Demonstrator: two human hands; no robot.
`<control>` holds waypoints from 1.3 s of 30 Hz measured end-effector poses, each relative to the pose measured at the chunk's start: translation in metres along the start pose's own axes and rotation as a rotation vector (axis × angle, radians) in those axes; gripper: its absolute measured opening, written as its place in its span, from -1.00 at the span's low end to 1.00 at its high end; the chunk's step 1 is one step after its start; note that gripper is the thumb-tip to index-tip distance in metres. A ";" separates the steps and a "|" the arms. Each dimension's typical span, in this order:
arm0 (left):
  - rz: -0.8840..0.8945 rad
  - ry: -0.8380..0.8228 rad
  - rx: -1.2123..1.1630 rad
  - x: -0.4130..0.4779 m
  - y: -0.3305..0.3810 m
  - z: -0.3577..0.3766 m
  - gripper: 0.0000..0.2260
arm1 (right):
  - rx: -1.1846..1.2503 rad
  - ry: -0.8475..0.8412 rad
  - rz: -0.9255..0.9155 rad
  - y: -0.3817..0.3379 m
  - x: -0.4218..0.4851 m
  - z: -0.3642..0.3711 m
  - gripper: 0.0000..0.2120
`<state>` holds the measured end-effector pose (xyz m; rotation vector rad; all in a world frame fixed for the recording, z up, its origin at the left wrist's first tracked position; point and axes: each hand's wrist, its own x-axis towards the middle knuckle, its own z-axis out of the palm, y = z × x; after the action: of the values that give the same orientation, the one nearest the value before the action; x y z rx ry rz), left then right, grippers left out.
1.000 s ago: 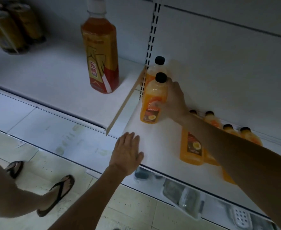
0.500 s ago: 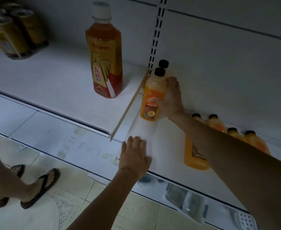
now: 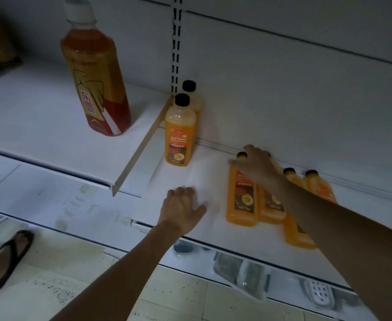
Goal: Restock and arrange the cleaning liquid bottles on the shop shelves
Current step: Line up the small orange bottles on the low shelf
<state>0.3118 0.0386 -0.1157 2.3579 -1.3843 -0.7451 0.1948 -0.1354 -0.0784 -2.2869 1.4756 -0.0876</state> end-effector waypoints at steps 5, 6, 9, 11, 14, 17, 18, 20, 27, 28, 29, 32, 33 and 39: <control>-0.016 -0.149 -0.263 -0.001 0.043 0.026 -0.30 | -0.210 0.045 -0.003 0.026 -0.016 0.019 -0.40; -0.015 -0.157 -0.273 -0.003 0.050 0.030 -0.30 | -0.228 0.044 -0.017 0.024 -0.018 0.019 -0.40; -0.002 -0.105 -0.173 -0.007 0.062 0.041 -0.37 | -0.260 0.010 -0.049 0.018 -0.025 0.019 -0.31; -0.031 -0.107 -0.171 -0.008 0.064 0.043 -0.37 | -0.192 0.004 -0.052 0.019 -0.030 0.022 -0.28; -0.089 -0.169 -0.270 -0.004 0.059 0.043 -0.32 | -0.108 0.017 -0.052 0.018 -0.034 0.024 -0.31; -0.080 -0.161 -0.402 -0.004 0.051 0.044 -0.26 | 0.099 0.069 -0.013 0.015 -0.038 0.023 -0.33; -0.063 -0.145 -0.448 -0.004 0.048 0.046 -0.24 | 0.194 0.082 -0.008 0.014 -0.038 0.022 -0.34; -0.044 -0.106 -0.547 -0.002 0.040 0.055 -0.24 | 0.387 0.089 -0.010 0.013 -0.038 0.018 -0.43; 0.154 0.051 -0.612 -0.005 0.024 0.049 -0.32 | 0.703 -0.042 0.102 0.009 -0.033 -0.016 -0.07; 0.159 0.048 -0.632 -0.004 0.021 0.048 -0.31 | 0.642 -0.047 0.062 0.007 -0.034 -0.020 -0.09; 0.171 0.050 -0.650 -0.003 0.018 0.048 -0.31 | 0.567 -0.028 -0.009 0.004 -0.035 -0.022 -0.13; 0.163 0.121 -0.606 0.003 0.018 0.042 -0.24 | 0.390 0.128 -0.215 -0.014 -0.043 -0.025 -0.13; 0.151 0.155 -0.570 0.007 0.018 0.039 -0.22 | 0.370 0.158 -0.257 -0.022 -0.043 -0.025 -0.13; 0.112 0.102 0.080 0.013 0.003 0.001 -0.23 | 0.346 0.127 -0.409 -0.042 -0.022 -0.032 -0.13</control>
<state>0.3145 0.0261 -0.1183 2.3201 -1.5130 -0.5405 0.2129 -0.1110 -0.0292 -2.2826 0.9344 -0.5686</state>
